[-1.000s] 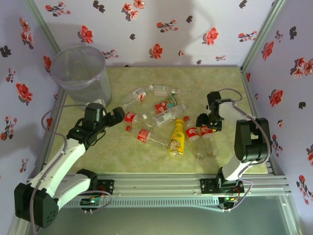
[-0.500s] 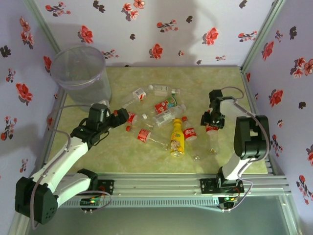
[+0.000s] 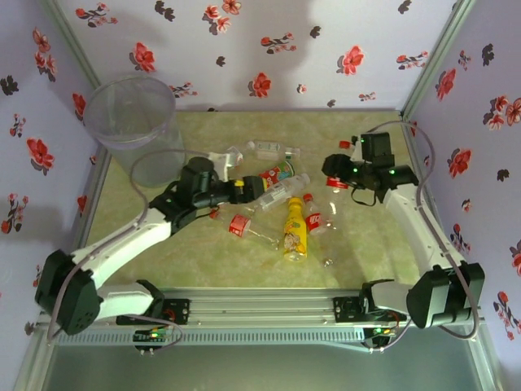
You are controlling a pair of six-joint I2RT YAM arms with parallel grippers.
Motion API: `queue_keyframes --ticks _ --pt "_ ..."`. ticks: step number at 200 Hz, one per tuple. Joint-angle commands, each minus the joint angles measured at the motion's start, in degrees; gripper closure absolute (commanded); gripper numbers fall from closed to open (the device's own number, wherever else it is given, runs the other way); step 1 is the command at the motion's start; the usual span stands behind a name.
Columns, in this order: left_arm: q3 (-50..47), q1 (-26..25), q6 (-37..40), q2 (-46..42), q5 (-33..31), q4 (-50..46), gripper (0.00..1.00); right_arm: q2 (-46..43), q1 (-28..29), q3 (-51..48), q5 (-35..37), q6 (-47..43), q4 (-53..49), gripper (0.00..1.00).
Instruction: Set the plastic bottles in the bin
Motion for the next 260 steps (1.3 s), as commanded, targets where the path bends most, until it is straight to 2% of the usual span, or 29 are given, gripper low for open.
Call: queue_keyframes --ticks 1,29,88,139,158,176,218,229,260 --pt "4.83 -3.79 4.32 4.83 7.03 4.19 0.01 1.72 3.41 -2.12 -9.95 10.48 13.00 0.44" --pt "7.41 -6.59 5.73 9.45 7.36 4.07 0.04 4.94 7.45 -2.03 -13.15 14.38 19.54 0.44" --pt "9.22 -6.65 5.22 14.64 6.55 5.21 0.10 7.58 11.17 -3.07 -16.27 17.86 26.24 0.44" --pt "9.62 -6.64 5.21 15.24 5.60 5.71 0.44 8.56 11.26 -3.05 -17.00 17.81 26.98 0.44" --pt "10.00 -6.65 5.77 14.97 5.06 5.09 0.49 8.89 11.26 -2.84 -17.31 17.54 27.07 0.44" --pt "10.73 -6.56 6.21 15.15 4.84 4.12 0.51 8.90 11.24 -2.40 -17.70 17.01 26.97 0.38" --pt "13.36 -4.67 7.31 14.85 4.79 0.32 0.53 6.58 8.81 0.85 -17.51 11.81 19.87 0.01" --pt "14.78 -3.69 7.91 14.40 4.79 -1.83 0.54 4.79 6.95 1.31 -16.26 10.45 17.47 0.01" --pt "21.05 0.19 13.01 12.37 4.79 -11.30 0.57 -4.43 -4.19 -3.18 -11.01 12.68 15.65 0.01"
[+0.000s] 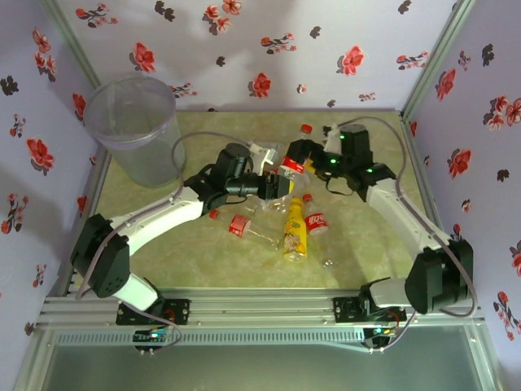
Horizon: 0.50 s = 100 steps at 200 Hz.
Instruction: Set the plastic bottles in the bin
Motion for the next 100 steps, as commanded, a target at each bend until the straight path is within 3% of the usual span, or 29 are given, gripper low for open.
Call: queue_keyframes --ticks 1,21,66,81,100 --pt "6.21 4.18 5.39 -2.77 -1.13 -7.92 0.57 -8.70 -8.44 -2.26 5.66 0.25 -3.40 0.01" --pt "11.48 8.60 8.35 -3.48 -1.10 -14.77 0.60 -12.97 -11.66 -4.95 7.49 -0.32 -5.52 0.01" --pt "23.41 22.30 13.16 -5.08 -1.30 -24.26 0.70 -14.90 -11.92 -8.10 10.14 -6.04 -12.43 0.01" --pt "27.45 27.89 12.85 -4.92 -2.03 -25.72 0.77 -15.21 -11.92 -9.57 10.39 -6.80 -13.14 0.01" --pt "31.29 34.53 12.81 -4.49 -6.50 -26.89 0.93 -15.11 -11.92 -11.27 9.81 -7.33 -13.65 0.01"
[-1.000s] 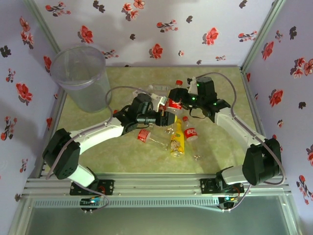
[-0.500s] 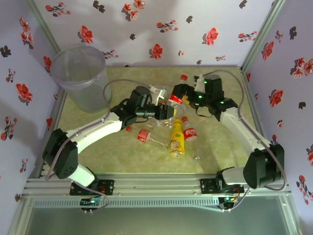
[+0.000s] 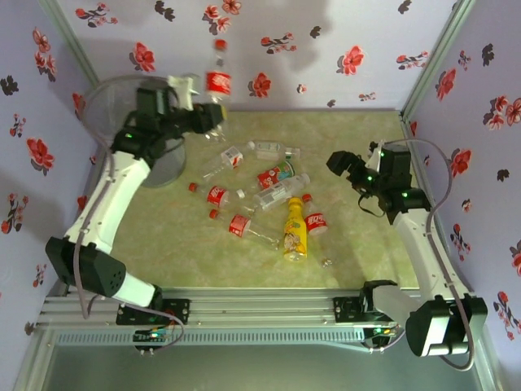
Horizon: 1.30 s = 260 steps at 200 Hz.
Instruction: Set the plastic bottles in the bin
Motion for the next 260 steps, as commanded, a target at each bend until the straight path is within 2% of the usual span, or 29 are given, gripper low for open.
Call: queue_keyframes --ticks 1,10,38,63,125,175,260 --pt "5.15 6.46 2.33 -1.46 -4.77 -4.47 0.94 -0.32 0.10 -1.65 1.15 -2.76 -2.68 0.01" --pt "6.23 8.98 2.57 -0.90 -7.11 -4.45 1.00 -0.29 0.10 -2.19 1.13 -3.07 -2.98 0.01" --pt "9.25 16.02 3.60 3.07 -11.40 -4.92 1.00 -0.50 0.07 -2.03 1.91 -5.16 -5.39 0.01" --pt "13.92 18.78 6.56 9.22 -13.75 -9.07 1.00 -0.59 0.10 -1.04 2.82 -7.12 -7.65 0.01" --pt "13.25 19.28 11.07 15.35 -20.55 -7.74 1.00 -0.51 0.10 -1.89 4.07 -8.62 -8.74 0.01" --pt "10.18 19.50 12.35 17.62 -20.82 -7.95 1.00 -0.04 0.10 -2.49 5.52 -9.55 -8.76 0.01" --pt "-1.58 19.68 13.37 16.10 -20.72 -0.56 1.00 1.86 0.10 -3.83 6.22 -9.90 -7.63 0.01"
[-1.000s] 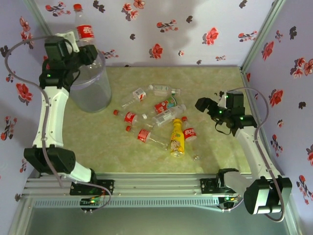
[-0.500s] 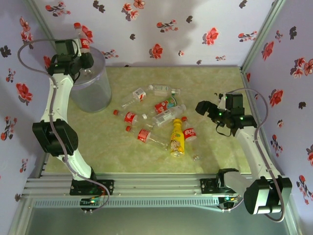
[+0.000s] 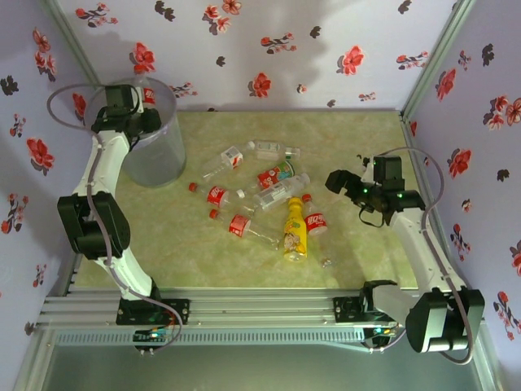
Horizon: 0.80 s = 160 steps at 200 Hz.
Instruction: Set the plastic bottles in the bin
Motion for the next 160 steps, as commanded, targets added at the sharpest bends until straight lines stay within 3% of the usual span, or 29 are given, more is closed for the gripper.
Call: queue_keyframes --ticks 1,24,64,109,160 --pt "-2.32 0.46 1.58 -0.43 -0.54 2.38 1.00 0.25 0.10 -0.88 1.26 -1.36 0.07 0.01" --pt "-4.36 0.61 1.82 -0.54 -0.52 3.56 1.00 0.51 0.10 -0.89 1.39 -1.44 0.09 0.01" --pt "-4.72 0.70 1.84 -0.26 0.50 3.95 0.62 0.87 0.10 -0.87 1.52 -1.56 0.09 0.01" --pt "-3.62 0.75 2.09 0.02 1.45 3.06 0.40 1.10 0.11 -1.15 1.44 -1.52 0.26 0.01" --pt "-3.06 0.76 2.09 -0.17 1.90 2.36 0.29 1.47 0.18 -1.06 1.48 -1.68 -0.16 0.01"
